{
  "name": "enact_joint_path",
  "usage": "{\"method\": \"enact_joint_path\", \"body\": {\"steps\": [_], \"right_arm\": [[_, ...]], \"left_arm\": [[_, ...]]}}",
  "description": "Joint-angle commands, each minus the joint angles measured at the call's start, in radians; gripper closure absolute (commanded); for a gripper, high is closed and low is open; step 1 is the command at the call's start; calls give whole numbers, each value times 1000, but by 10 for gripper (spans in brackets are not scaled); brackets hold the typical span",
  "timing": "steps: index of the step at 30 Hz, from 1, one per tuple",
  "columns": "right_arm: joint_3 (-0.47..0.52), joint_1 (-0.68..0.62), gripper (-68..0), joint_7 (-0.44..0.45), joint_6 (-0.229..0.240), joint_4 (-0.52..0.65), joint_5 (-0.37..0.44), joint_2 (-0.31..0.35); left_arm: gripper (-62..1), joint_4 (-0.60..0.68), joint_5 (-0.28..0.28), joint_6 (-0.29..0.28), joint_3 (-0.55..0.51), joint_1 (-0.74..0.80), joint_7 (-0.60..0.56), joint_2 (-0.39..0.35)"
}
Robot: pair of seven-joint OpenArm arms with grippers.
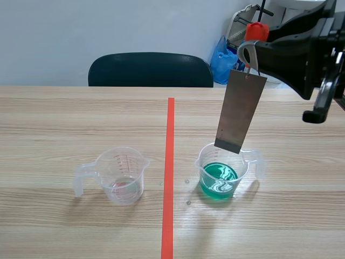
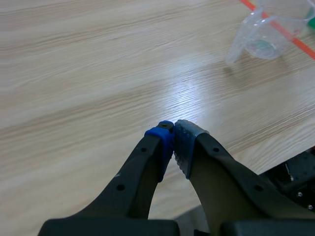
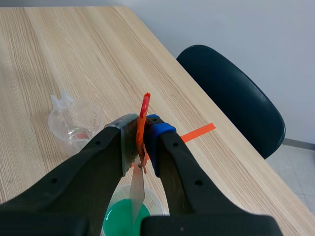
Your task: Do the redox reaction experiment
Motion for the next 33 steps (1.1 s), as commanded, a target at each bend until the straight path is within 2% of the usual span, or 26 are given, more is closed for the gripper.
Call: {"method": "enact_joint_path", "body": {"steps": [1,3,5,7,9,15,33], "right_arm": [[19,18,-6,22,-3,-1,10,3],[19,18,-6,22,-3,-1,10,3],[19,18,-6,22,-3,-1,10,3],[19,18,-6,22,-3,-1,10,3],[19,18,-6,22,-3,-1,10,3],[19,18,-6,22,-3,-1,7,3],[19,18,-6,22,-3,-1,7,3]], "left_arm": [[-28,16,27,17,-32,39,-62,31],[-33,6,60,39,-83,101,-108,67],[-92,6,92,63,-127,156,-138,98],[-212,6,117,76,-158,197,-153,125],[-334,7,114,76,-174,229,-156,145],[-621,14,114,80,-179,267,-154,171],[-623,15,113,79,-179,277,-155,174]]}}
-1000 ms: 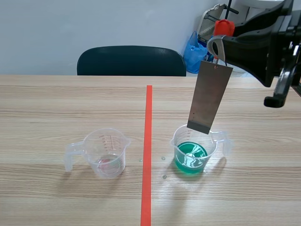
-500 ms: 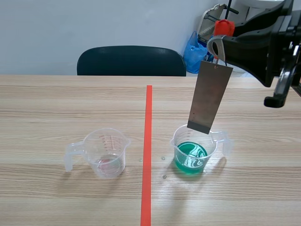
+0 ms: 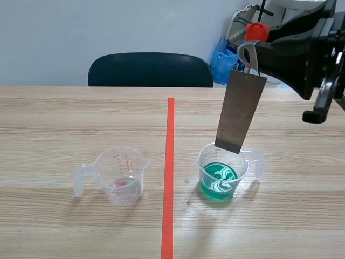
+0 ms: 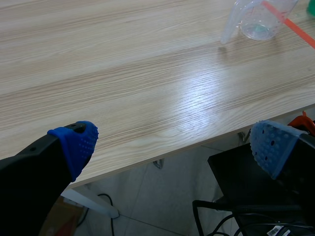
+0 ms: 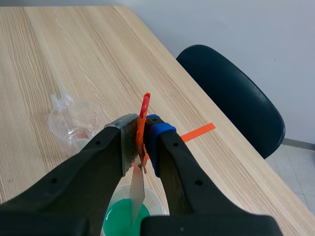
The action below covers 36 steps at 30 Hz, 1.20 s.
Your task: Do the redox reaction experiment
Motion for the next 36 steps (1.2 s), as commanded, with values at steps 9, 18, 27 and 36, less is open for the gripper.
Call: {"method": "enact_joint_path", "body": {"steps": [9,18,27,36], "right_arm": [[19,18,-6,23,-3,-1,8,3],[19,18,-6,22,-3,-1,7,3],[19,18,-6,22,-3,-1,7,3],[19,18,-6,22,-3,-1,7,3]], "left_arm": [[-623,10,-7,2,4,8,-11,9],[-623,10,-8,2,4,7,-8,24],[-623,10,-7,2,4,7,-12,34],[-623,10,-6,14,0,1,-16,96]]}}
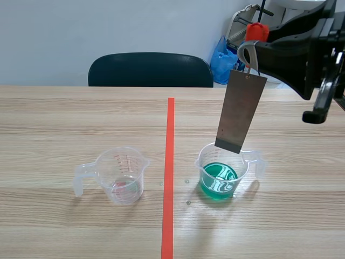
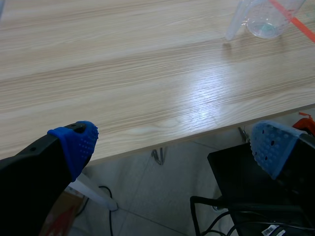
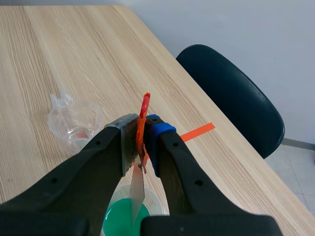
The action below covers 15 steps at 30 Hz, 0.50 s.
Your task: Do the redox reaction experiment
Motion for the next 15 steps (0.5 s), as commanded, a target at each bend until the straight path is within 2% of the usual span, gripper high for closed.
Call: {"method": "enact_joint_path", "body": {"steps": [1,7,11,15], "right_arm": [[19,18,-6,22,-3,-1,10,3],[19,18,-6,22,-3,-1,10,3],[19,18,-6,23,-3,-1,10,3],[19,18,-6,23,-3,-1,10,3]], "left_arm": [[-623,10,-6,3,-8,-5,-17,26],[-623,10,1,5,-76,-11,-18,81],[-623,12,64,5,-132,-11,-18,107],[-623,33,87,5,-146,-11,-17,117]]}}
